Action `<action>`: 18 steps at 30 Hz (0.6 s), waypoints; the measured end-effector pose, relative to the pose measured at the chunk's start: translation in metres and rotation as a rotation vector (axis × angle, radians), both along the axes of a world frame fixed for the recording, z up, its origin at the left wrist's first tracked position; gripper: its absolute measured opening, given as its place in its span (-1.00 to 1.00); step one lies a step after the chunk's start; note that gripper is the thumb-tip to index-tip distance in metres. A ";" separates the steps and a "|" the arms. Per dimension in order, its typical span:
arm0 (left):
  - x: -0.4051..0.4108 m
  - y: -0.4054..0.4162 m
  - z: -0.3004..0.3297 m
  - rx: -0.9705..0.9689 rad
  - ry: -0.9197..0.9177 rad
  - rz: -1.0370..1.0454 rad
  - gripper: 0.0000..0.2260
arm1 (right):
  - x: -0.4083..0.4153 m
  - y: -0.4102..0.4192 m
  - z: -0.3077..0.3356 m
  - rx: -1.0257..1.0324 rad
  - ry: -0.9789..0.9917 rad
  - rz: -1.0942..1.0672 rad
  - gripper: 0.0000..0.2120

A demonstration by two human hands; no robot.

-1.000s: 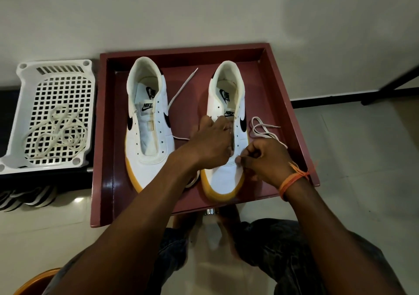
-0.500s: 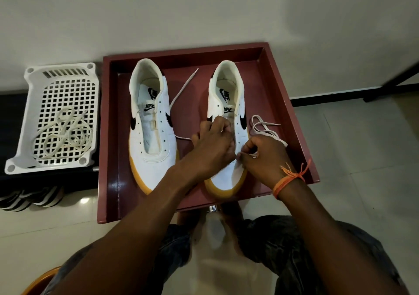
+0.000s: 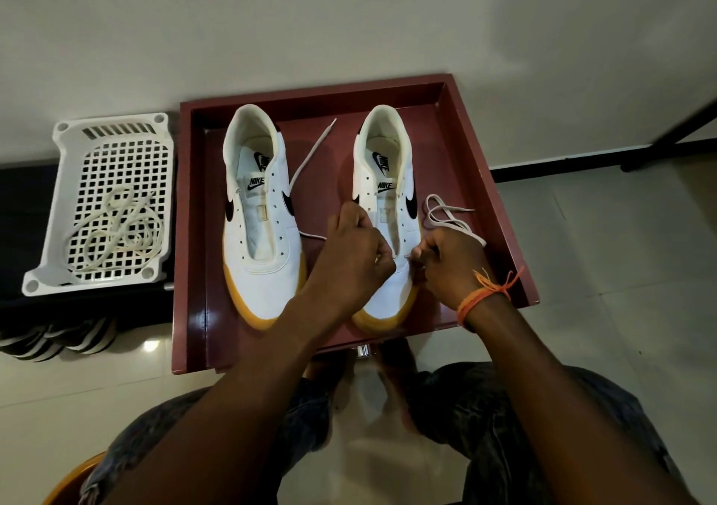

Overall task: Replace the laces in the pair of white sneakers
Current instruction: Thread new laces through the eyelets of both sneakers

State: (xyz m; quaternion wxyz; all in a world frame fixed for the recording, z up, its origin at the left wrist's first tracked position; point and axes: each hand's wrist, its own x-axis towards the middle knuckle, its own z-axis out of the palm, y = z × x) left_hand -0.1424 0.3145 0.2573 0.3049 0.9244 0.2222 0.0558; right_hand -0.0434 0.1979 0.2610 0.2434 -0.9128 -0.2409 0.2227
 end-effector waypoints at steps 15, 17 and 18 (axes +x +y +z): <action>0.014 0.006 -0.007 -0.065 0.179 -0.031 -0.85 | 0.009 -0.006 -0.014 0.095 0.168 -0.083 -0.74; 0.012 0.011 -0.008 -0.113 0.133 -0.051 -0.87 | 0.008 -0.008 -0.016 0.127 0.237 -0.106 -0.75; 0.010 0.012 -0.009 -0.119 0.092 -0.058 -0.89 | 0.006 -0.008 -0.012 0.155 0.285 -0.131 -0.75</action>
